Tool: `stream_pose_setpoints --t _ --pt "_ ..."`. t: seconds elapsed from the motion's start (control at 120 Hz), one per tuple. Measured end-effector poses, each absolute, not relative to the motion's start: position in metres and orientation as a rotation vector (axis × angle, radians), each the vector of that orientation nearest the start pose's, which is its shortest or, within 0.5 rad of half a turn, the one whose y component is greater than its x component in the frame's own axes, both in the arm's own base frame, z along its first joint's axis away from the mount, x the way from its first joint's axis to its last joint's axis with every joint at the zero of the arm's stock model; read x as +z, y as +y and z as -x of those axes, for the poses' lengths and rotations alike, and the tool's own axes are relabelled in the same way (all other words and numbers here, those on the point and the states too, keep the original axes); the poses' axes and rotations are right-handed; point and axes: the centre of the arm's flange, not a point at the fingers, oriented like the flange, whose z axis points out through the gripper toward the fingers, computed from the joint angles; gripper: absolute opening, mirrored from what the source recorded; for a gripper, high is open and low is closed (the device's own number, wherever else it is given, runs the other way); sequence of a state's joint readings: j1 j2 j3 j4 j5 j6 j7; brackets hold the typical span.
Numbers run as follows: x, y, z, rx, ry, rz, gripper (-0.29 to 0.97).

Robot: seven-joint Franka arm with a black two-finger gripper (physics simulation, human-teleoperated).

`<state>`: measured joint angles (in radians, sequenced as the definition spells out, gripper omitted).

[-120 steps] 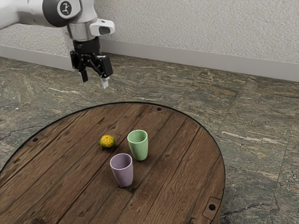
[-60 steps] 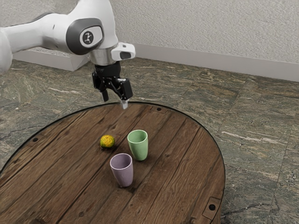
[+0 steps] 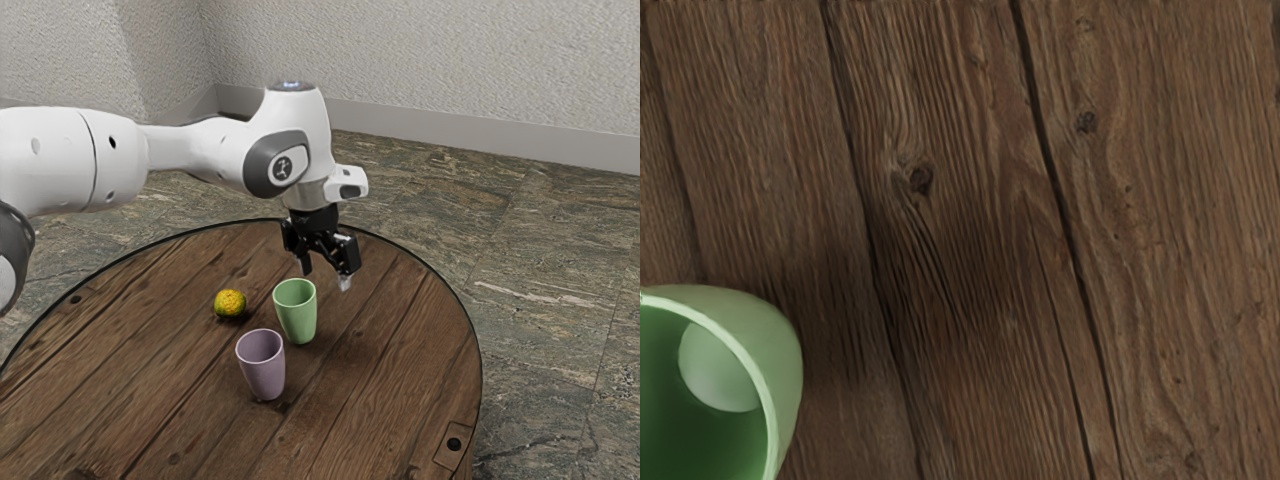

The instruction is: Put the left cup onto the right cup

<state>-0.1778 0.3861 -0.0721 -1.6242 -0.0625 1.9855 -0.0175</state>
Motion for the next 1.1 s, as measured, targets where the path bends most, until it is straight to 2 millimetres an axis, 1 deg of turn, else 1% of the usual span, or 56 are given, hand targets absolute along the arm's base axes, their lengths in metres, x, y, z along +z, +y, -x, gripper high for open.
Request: stream_pose_setpoints --t 0.125,0.233,0.317,0.483,0.567,0.658,0.875,0.975,1.1 --pt "0.385 -0.152 -0.65 0.058 0.28 3.212 0.61" --pt "0.364 -0.144 -0.656 0.079 0.24 3.222 0.6" --pt "0.347 -0.138 -0.656 0.113 0.202 3.238 0.6" --pt "0.321 -0.123 -0.656 0.167 0.132 3.256 0.58" --pt "0.312 -0.12 -0.657 0.179 0.114 3.261 0.53" --pt "0.307 -0.119 -0.658 0.18 0.105 3.262 0.41" --pt "0.312 -0.114 -0.663 0.148 0.105 3.251 0.08" --pt "0.315 -0.115 -0.664 0.132 0.119 3.239 0.0" --pt "0.316 -0.116 -0.665 0.125 0.125 3.231 -0.06"
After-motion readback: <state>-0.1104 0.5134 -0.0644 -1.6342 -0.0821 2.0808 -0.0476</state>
